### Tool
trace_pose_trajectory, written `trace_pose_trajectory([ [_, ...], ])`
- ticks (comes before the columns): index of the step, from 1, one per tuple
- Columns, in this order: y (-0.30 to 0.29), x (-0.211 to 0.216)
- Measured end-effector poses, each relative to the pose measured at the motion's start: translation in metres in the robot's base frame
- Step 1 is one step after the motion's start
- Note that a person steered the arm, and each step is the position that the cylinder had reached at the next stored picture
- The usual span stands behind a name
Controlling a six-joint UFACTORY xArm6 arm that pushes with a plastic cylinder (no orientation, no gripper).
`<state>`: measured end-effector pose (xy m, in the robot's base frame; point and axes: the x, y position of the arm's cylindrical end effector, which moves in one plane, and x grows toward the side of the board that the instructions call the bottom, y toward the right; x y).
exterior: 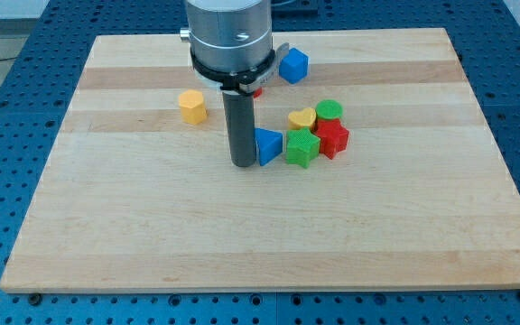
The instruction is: Move blue triangle into green star
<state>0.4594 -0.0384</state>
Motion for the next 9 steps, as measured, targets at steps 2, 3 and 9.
trace_pose_trajectory([
  [2,0.004,0.026],
  [3,0.012,0.029],
  [9,0.026,0.016],
])
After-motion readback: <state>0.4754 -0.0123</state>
